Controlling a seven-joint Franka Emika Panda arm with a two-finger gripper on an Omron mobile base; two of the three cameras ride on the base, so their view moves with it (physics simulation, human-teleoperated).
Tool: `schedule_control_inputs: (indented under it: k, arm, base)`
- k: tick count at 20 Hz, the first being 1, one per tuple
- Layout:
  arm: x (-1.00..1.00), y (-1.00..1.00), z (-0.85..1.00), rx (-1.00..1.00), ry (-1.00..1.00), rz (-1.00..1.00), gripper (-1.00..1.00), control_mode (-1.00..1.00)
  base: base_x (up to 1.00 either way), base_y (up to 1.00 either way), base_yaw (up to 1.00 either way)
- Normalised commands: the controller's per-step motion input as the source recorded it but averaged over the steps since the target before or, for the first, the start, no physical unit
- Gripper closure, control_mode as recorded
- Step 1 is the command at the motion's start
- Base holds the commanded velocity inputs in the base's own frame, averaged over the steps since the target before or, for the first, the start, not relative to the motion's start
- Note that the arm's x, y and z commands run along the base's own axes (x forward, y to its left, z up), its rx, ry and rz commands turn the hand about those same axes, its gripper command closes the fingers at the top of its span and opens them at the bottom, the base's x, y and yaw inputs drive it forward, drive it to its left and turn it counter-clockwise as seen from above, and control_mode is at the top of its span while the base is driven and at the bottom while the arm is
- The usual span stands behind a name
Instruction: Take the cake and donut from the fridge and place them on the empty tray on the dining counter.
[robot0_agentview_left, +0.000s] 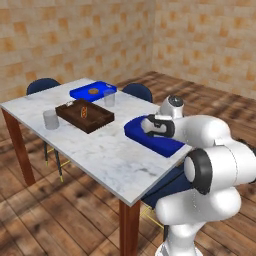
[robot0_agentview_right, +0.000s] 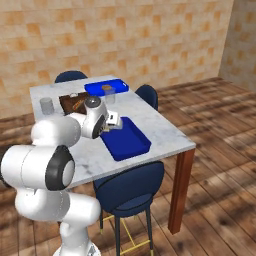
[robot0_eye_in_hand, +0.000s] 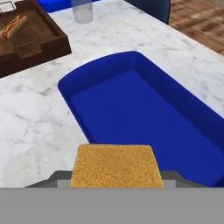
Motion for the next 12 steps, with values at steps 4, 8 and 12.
schedule_control_inputs:
  k: [4,8,12]
  arm:
    - [0.36,0.0,-0.27,0.0,0.0,0.0,1.0,-1.0]
    - [0.54,0.0,-0.34,-0.01,0.0,0.0,1.0,-1.0]
    - [0.55,-0.04,-0.18,0.04,0.13,0.0,1.0,-1.0]
  base:
    - [0.0,0.0,0.0]
    - [0.0,0.0,0.0]
    - [0.0,0.0,0.0]
